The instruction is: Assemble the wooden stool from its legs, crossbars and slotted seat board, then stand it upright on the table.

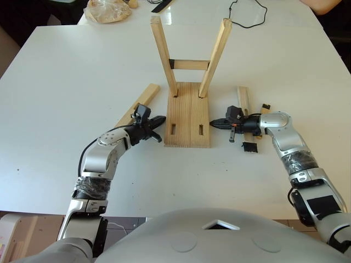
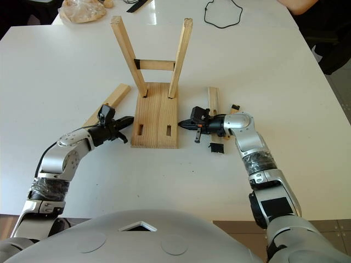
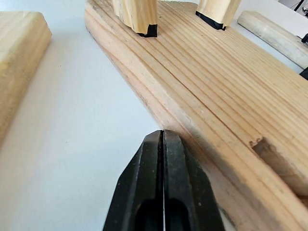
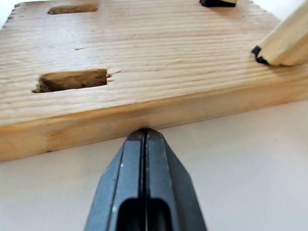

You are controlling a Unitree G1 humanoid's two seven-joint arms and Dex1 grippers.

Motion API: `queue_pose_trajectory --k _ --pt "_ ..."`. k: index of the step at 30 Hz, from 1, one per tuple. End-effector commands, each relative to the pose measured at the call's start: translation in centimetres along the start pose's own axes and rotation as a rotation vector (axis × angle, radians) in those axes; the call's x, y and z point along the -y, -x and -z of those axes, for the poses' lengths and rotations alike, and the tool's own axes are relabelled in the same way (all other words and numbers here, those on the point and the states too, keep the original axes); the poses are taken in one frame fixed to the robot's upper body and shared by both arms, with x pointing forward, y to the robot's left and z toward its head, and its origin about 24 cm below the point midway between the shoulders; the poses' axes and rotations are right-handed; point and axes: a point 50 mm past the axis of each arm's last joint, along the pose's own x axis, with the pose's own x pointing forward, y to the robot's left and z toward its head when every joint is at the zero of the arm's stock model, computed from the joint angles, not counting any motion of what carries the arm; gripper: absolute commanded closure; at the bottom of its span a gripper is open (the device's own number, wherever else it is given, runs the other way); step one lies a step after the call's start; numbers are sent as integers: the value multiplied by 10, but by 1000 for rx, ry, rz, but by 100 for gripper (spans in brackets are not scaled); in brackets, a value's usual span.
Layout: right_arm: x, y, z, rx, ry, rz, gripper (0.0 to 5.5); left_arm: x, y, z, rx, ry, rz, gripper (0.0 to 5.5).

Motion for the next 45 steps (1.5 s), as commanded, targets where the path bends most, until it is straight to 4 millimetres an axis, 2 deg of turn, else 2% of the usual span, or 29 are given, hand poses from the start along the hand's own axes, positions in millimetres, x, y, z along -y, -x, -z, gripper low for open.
queue_pose_trajectory --k 1,4,6,7,10,12,15,21,26,31,37,45 --pt "15 48 -29 110 23 202 546 2 22 -27 163 31 -37 550" --pt "21 82 -42 181 -25 383 546 -4 41 -44 290 48 -160 550" --pt "28 94 -27 107 -89 551 529 -12 48 -56 405 83 -290 550" --pt "29 97 -14 40 -118 639 522 -16 49 -61 463 116 -365 550" --pt "18 99 13 -27 -212 838 478 -27 49 -66 593 268 -577 550" --pt "6 96 20 -15 -276 928 450 -26 50 -63 643 344 -652 550" --pt "-10 95 20 4 -321 1011 412 -16 58 -51 663 385 -692 550" --pt "-30 95 13 7 -378 1045 334 -14 71 -40 646 391 -734 550" --pt "-49 87 26 -103 -474 1040 260 -11 72 -40 653 407 -731 550" --pt "-49 84 31 -152 -494 1058 260 -10 70 -37 645 416 -727 550" --pt "-55 79 33 -170 -536 997 260 -14 76 -40 641 385 -744 550" --pt "-56 79 23 -125 -567 1001 260 -11 75 -35 609 375 -731 550"
